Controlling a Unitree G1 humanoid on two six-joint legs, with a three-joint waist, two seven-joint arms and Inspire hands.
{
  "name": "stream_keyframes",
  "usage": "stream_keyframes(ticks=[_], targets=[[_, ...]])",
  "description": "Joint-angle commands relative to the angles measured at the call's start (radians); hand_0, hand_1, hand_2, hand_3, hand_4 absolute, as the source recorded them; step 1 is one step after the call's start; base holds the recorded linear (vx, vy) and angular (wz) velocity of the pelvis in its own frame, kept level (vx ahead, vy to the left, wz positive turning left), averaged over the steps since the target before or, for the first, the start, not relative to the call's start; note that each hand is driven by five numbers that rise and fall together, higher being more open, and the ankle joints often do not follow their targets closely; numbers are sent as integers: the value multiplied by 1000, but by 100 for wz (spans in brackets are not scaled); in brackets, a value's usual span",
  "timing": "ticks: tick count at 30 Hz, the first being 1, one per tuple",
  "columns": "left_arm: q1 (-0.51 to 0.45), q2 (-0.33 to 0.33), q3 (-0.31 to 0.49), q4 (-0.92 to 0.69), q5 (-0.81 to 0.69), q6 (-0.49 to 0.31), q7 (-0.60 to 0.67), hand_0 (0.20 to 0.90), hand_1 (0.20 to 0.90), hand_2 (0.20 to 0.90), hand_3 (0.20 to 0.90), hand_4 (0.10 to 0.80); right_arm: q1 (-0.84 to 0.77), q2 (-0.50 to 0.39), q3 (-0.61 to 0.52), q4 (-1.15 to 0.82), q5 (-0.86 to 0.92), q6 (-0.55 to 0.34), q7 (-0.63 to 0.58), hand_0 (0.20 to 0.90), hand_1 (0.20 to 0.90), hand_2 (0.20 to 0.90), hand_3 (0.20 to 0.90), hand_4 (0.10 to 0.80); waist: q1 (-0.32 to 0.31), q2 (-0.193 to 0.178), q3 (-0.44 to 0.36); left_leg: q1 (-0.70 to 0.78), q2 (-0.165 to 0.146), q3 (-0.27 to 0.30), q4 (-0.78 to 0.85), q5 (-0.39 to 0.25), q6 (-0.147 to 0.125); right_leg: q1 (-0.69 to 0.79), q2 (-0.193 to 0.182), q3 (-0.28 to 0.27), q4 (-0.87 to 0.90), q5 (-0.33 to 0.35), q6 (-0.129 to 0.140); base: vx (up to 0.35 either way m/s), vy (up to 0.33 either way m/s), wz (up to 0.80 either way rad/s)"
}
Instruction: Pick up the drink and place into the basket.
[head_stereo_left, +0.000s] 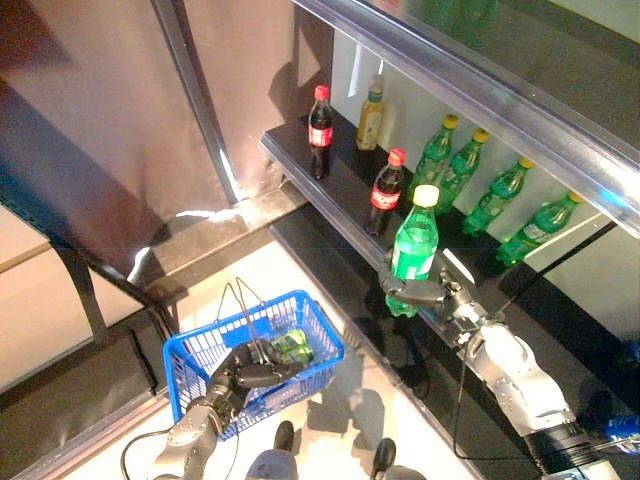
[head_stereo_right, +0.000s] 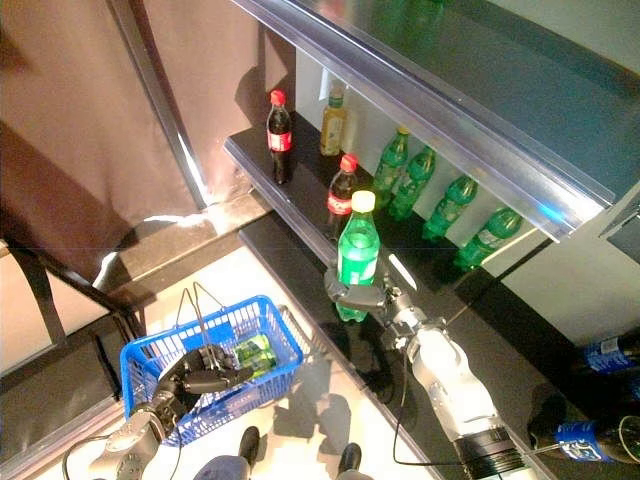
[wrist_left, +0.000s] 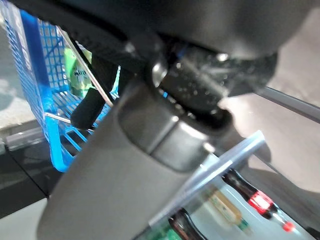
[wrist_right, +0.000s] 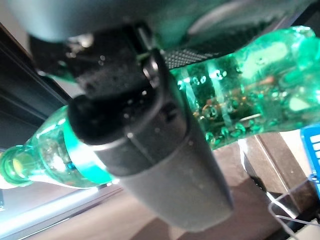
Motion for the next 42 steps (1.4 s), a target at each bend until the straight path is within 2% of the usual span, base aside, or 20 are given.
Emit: stream_keyframes(ticks=[1, 8, 11, 13, 15, 18, 20, 23, 24, 26, 27, 29, 32, 33, 35, 36, 37, 39, 40, 42], targets=[[-98, 57, -14, -273, -104, -149, -98, 300, 300, 300, 200, 100, -55, -6, -10, -156, 44, -154, 5, 300, 300, 300, 200, 100, 23, -20, -158, 48, 39, 86, -2, -63, -15, 4, -55, -21, -2, 20, 61, -8, 7, 21], [-97, 67, -18, -320, -115, -139, -88, 300, 300, 300, 200, 100, -54, -15, -1, -172, 49, -147, -19, 300, 300, 300, 200, 100, 26, -22, -151, 54, 28, 74, -2, -66, -8, 0, -63, -16, 8, 23, 67, 14, 69, 7], [-104, 71, -28, -331, -120, -143, -99, 300, 300, 300, 200, 100, -45, -1, 3, -173, 33, -177, -34, 300, 300, 300, 200, 100, 23, -30, -125, 62, 7, 55, 3, -77, 9, -27, -90, 2, 35, 43, 87, 19, 144, -3], [-107, 75, -28, -335, -118, -148, -106, 300, 300, 300, 200, 100, -37, 7, 1, -175, 30, -191, -34, 300, 300, 300, 200, 100, 19, -39, -105, 68, -6, 47, 10, -90, 17, -54, -114, 17, 34, 86, 107, -10, 63, -16], [-112, 92, -15, -364, -114, -148, -102, 300, 300, 300, 200, 100, -44, 16, 1, -176, 36, -220, -26, 300, 300, 300, 200, 100, 25, -56, -69, 64, -23, 44, 33, -113, 23, -106, -155, 31, 14, 174, 132, -126, -9, -40], [-116, 119, 12, -370, -120, -159, -105, 300, 300, 300, 200, 100, -71, 21, 2, -165, 71, -241, -23, 300, 300, 300, 200, 100, 42, -63, -50, 41, -26, 71, 40, -106, 37, -136, -178, 6, 111, 185, 132, -273, -6, -57], [-127, 127, 17, -366, -131, -167, -106, 300, 300, 300, 200, 100, -93, 24, 12, -161, 77, -248, -32, 300, 300, 300, 200, 100, 53, -49, -50, 13, -23, 86, 47, -85, 58, -134, -153, 29, 244, 126, 105, -396, 16, -72], [-137, 122, 8, -382, -140, -179, -89, 300, 300, 300, 200, 100, -103, 40, 29, -144, 63, -275, -33, 300, 300, 300, 200, 100, 64, -27, -68, -50, -20, 50, 60, -59, 87, -123, -89, 89, 373, 51, 61, -471, -54, -61], [-143, 122, 8, -384, -148, -178, -85, 300, 300, 300, 200, 100, -110, 44, 32, -125, 63, -292, -24, 300, 300, 300, 200, 100, 71, -29, -74, -78, -22, 35, 71, -55, 93, -100, -70, 115, 378, 33, 50, -456, -173, -10], [-158, 127, 3, -373, -157, -187, -87, 300, 300, 300, 200, 100, -123, 51, 37, -103, 58, -311, -16, 300, 300, 300, 200, 100, 79, -40, -80, -113, -28, 26, 89, -50, 94, -62, -52, 124, 340, 12, 43, -394, -220, -8], [-180, 134, 1, -370, -158, -187, -76, 300, 300, 300, 200, 100, -141, 58, 40, -89, 55, -315, -7, 300, 300, 300, 200, 100, 100, -59, -81, -154, -33, 24, 110, -39, 82, 8, -42, 95, 241, -31, 42, -372, -266, -12], [-211, 140, 2, -367, -156, -178, -59, 300, 300, 300, 200, 100, -186, 71, 46, -73, 57, -297, -17, 300, 300, 300, 200, 100, 126, -78, -88, -201, -14, 25, 130, -21, 56, 58, -29, 62, 144, -72, 49, -370, -300, -19], [-226, 142, 4, -360, -160, -174, -52, 300, 300, 300, 200, 100, -216, 79, 47, -66, 60, -280, -31, 300, 300, 300, 200, 100, 136, -85, -88, -220, 3, 24, 137, -11, 39, 75, -18, 51, 113, -90, 52, -269, -255, -50], [-259, 132, 8, -348, -157, -156, -42, 300, 300, 300, 200, 100, -267, 99, 60, -67, 47, -237, -72, 300, 300, 300, 200, 100, 152, -93, -84, -249, 50, 36, 134, 20, -5, 91, 0, 13, 84, -110, 47, -396, -354, -43], [-242, 99, 9, -340, -163, -173, -49, 300, 300, 300, 200, 100, -268, 95, 74, -80, 43, -207, -81, 300, 300, 300, 200, 100, 138, -70, -81, -238, 97, 63, 71, 77, -43, 96, 47, 21, 62, -127, 9, -347, -249, -45], [-236, 93, 9, -342, -164, -177, -45, 300, 300, 300, 200, 100, -265, 92, 75, -83, 45, -203, -79, 300, 300, 300, 200, 100, 136, -65, -80, -234, 102, 67, 59, 86, -47, 98, 52, 24, 61, -128, 4, -172, -14, -12], [-215, 76, 7, -351, -187, -185, -52, 300, 300, 300, 200, 100, -242, 84, 76, -91, 34, -202, -77, 300, 300, 300, 200, 100, 117, -43, -73, -231, 114, 97, 25, 117, -53, 98, 83, 44, 61, -139, -19, -96, 5, 1], [-204, 64, 1, -349, -197, -198, -60, 300, 300, 300, 200, 100, -225, 74, 72, -95, 35, -201, -73, 300, 300, 300, 200, 100, 102, -29, -70, -245, 119, 116, 24, 131, -53, 99, 101, 58, 66, -144, -31, -160, 35, -4], [-198, 58, 1, -350, -211, -201, -72, 300, 300, 300, 200, 100, -216, 53, 74, -97, 45, -197, -73, 300, 300, 300, 200, 100, 95, -32, -59, -247, 79, 72, 91, 92, -33, 83, 92, 69, 86, -148, -40, -232, 55, -8], [-190, 56, 4, -358, -218, -209, -68, 300, 300, 300, 200, 100, -219, 40, 83, -90, 61, -202, -58, 300, 300, 300, 200, 100, 88, -48, -58, -245, 36, 27, 208, 12, -4, 51, 69, 78, 100, -136, -45, -220, 82, 11]])
